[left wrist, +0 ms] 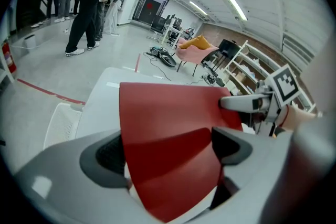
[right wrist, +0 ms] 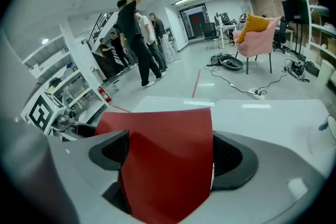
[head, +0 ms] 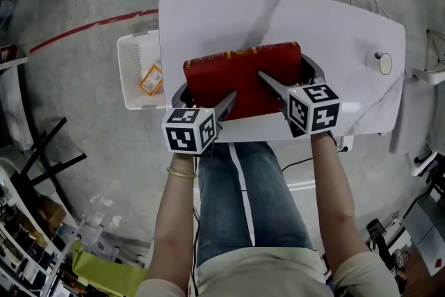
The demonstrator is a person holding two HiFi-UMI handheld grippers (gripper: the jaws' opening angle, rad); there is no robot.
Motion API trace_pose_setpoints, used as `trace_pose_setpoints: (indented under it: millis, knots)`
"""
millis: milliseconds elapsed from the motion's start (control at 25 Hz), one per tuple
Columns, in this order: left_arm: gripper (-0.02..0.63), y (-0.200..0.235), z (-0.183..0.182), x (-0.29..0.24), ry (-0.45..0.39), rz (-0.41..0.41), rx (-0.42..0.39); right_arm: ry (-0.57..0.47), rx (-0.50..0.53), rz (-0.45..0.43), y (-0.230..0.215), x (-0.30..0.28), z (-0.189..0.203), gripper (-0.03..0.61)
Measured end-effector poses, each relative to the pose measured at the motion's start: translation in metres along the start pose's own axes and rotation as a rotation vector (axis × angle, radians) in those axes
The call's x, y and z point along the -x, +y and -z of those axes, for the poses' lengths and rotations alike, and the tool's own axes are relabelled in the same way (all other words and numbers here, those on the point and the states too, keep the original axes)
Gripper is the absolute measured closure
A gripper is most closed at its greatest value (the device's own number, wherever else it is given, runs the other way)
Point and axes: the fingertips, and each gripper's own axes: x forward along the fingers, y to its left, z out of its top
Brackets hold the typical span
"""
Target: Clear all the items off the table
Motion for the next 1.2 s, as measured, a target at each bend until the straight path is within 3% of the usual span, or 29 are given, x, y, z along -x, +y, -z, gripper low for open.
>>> trace_pose_setpoints:
  millis: [1200]
  knots:
    - [0.117, 0.152, 0.032, 0.104, -0.100, -0.107, 0.158, 0.051, 0.145, -0.122, 0.176, -0.081, -0.017, 0.100]
